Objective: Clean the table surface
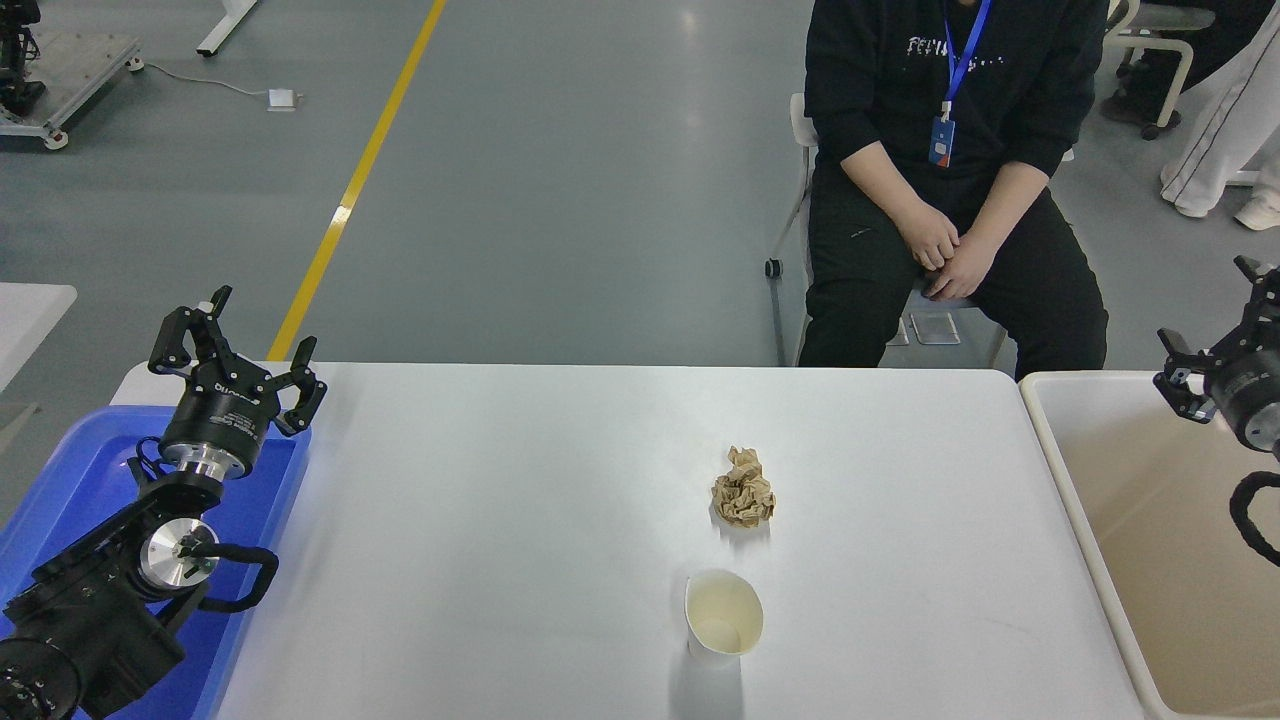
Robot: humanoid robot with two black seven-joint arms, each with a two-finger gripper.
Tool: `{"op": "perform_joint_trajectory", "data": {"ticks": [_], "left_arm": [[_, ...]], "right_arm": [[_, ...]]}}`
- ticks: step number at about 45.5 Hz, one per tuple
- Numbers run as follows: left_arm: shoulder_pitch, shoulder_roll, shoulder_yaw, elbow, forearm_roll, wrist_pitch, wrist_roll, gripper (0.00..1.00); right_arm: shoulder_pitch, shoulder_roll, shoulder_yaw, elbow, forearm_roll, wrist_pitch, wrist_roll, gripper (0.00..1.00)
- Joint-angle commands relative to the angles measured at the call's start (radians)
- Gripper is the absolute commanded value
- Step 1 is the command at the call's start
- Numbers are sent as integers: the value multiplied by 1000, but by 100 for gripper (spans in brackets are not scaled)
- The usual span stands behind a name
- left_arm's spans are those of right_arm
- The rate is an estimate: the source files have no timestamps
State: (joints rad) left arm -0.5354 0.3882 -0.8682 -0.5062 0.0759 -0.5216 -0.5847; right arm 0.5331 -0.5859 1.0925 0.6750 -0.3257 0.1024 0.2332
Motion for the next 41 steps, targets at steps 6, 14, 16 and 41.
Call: {"op": "perform_joint_trajectory", "data": {"ticks": [6, 14, 16, 41], "left_arm": [[0, 0, 0, 0, -1, 0, 0, 100], [0, 0, 0, 0, 1, 0, 0, 100], [0, 0, 0, 0, 1, 0, 0, 100], [0, 0, 0, 0, 1, 0, 0, 100]], "right_arm": [[-2, -2, -2, -3, 0, 0, 0, 99], [-24, 0, -5, -5, 0, 22, 0, 99], [-24, 1, -5, -3, 2, 23, -2, 99], [60, -106, -293, 12, -15, 151, -2, 99]]}}
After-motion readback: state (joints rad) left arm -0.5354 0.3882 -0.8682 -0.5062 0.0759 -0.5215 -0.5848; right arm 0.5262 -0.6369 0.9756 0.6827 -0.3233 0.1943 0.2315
